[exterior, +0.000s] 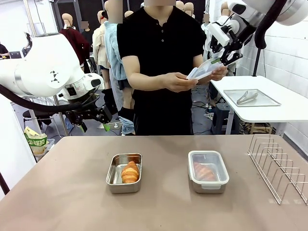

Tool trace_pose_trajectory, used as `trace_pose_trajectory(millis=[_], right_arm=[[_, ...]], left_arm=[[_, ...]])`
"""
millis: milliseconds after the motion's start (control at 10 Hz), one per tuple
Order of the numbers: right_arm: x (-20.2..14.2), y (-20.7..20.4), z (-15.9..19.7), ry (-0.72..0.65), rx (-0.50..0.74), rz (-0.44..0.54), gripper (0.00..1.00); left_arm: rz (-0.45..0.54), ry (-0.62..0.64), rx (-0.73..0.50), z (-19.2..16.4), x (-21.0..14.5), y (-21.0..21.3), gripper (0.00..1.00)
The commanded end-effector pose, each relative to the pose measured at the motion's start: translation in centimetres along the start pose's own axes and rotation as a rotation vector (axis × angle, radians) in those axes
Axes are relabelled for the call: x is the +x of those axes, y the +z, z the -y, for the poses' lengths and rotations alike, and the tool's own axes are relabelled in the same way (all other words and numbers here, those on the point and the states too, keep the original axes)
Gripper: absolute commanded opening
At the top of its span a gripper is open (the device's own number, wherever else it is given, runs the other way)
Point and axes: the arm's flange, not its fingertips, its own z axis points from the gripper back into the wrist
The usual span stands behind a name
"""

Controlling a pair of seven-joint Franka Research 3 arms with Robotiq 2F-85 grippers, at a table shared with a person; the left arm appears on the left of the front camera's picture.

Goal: Place the bread in airtight containers.
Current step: Release when the human grabs the Airtight Container lid.

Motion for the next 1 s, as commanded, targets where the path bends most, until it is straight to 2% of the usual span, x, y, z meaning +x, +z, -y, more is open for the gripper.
trace_pose_trajectory(millis=[0, 400, 500, 900], right_arm=[[0.1, -0.1, -0.4, -0.004, -0.025, 0.007, 0.0], [2.4, 3.0, 1.3, 0.021, 0.017, -0.081, 0.0], [2.8, 3.4, 1.6, 0.03, 0.035, -0.09, 0.06], [3.4, 4.0, 2.0, 0.044, 0.07, -0.128, 0.82]], left_arm=[[0.003, 0.01, 0.008, -0.2, 0.2, 0.0, 1.0], [0.003, 0.01, 0.008, -0.2, 0.2, 0.0, 1.0], [0.003, 0.01, 0.008, -0.2, 0.2, 0.0, 1.0], [0.003, 0.01, 0.008, -0.2, 0.2, 0.0, 1.0]])
